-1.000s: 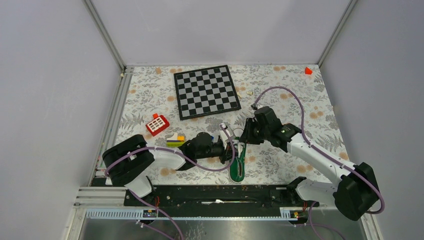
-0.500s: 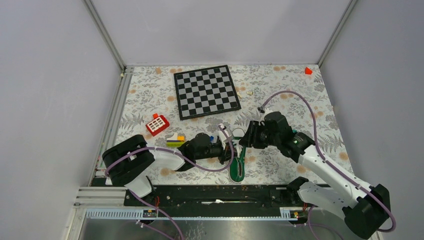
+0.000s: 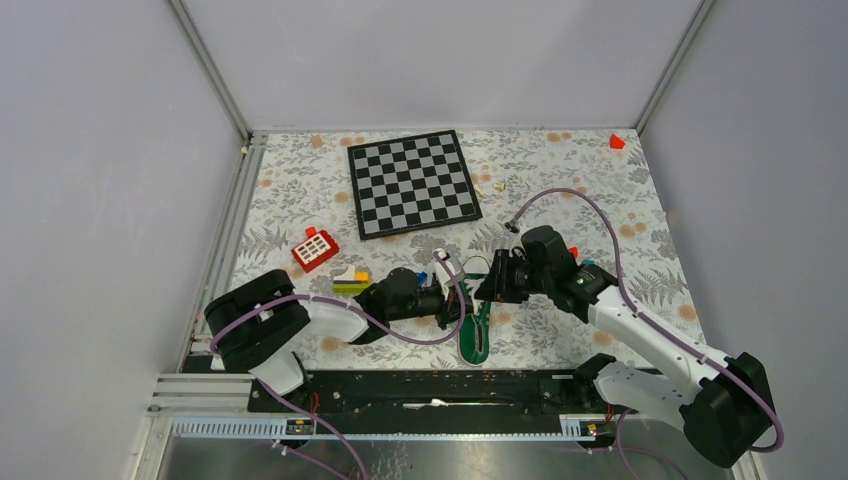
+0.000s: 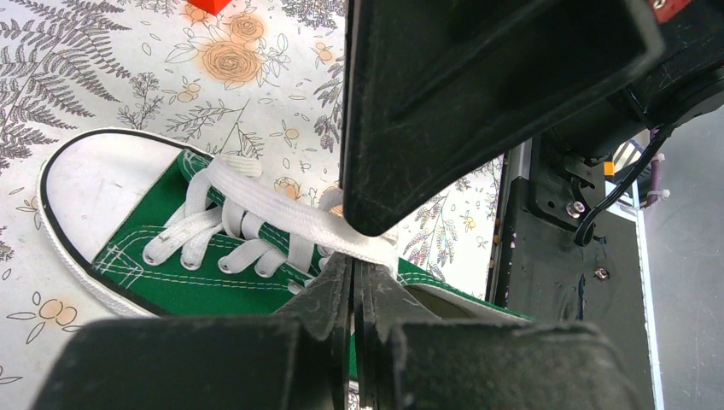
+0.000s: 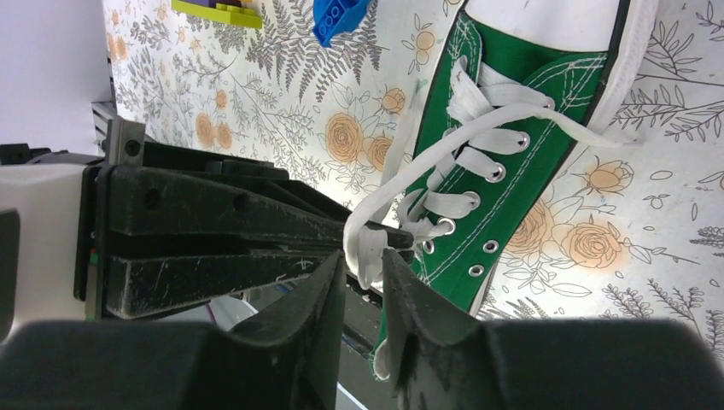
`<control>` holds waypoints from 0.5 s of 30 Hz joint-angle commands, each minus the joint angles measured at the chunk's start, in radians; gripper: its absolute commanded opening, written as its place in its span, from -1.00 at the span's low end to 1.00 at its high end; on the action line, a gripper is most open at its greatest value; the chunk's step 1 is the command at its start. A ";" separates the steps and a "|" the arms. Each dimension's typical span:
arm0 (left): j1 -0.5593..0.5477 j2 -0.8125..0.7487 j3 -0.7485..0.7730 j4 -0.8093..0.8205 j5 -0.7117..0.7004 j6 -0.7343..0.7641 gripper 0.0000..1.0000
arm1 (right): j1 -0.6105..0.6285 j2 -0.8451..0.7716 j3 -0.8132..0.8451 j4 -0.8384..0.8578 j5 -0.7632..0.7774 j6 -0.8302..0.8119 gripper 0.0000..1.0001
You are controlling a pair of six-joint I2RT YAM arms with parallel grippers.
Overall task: Tie the shoes
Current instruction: Wrap the shoelace around the shoelace.
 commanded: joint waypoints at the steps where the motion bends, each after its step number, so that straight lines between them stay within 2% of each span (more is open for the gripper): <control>1: 0.006 -0.037 -0.011 0.067 -0.003 0.000 -1.00 | -0.005 0.029 0.012 0.048 -0.010 -0.003 -0.53; 4: 0.005 -0.044 -0.016 0.071 -0.006 0.003 -1.00 | -0.005 0.036 0.009 0.061 0.002 0.005 -0.62; 11: 0.006 -0.046 -0.027 0.071 -0.022 0.003 -1.00 | -0.006 -0.016 -0.026 0.080 0.029 0.031 -1.00; 15: 0.007 -0.043 -0.027 0.078 -0.056 -0.015 -1.00 | -0.006 -0.046 -0.056 0.077 0.037 0.039 -1.00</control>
